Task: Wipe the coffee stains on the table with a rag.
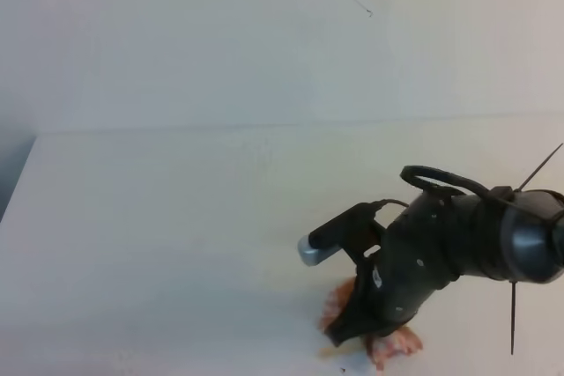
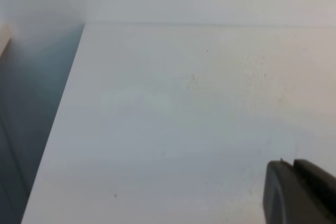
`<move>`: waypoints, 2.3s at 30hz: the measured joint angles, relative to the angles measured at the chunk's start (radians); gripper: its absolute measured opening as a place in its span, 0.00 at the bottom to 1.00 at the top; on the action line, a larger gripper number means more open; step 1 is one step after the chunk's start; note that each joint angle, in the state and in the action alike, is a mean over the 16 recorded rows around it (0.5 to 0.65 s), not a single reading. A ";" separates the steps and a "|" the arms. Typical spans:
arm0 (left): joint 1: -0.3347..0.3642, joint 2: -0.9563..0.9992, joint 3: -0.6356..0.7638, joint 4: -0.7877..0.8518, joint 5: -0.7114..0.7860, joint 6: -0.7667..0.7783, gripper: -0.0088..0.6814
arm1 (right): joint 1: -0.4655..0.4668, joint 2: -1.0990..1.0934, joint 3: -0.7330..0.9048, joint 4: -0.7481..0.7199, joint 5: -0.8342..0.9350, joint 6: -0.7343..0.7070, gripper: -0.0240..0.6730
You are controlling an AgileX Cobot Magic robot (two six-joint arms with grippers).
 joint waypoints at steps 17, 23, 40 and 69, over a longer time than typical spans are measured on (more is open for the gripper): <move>0.000 0.000 0.000 0.000 0.000 0.000 0.01 | -0.279 -0.070 0.005 -0.571 0.159 0.453 0.09; 0.000 0.000 0.000 0.000 0.000 0.000 0.01 | -0.439 -0.095 0.006 -0.567 0.105 0.385 0.09; 0.000 0.000 0.000 0.000 0.000 0.000 0.01 | -0.528 0.024 0.000 -0.556 0.029 0.268 0.09; 0.000 0.000 0.000 0.000 0.000 0.000 0.01 | 0.150 0.013 0.015 -0.083 -0.028 0.225 0.09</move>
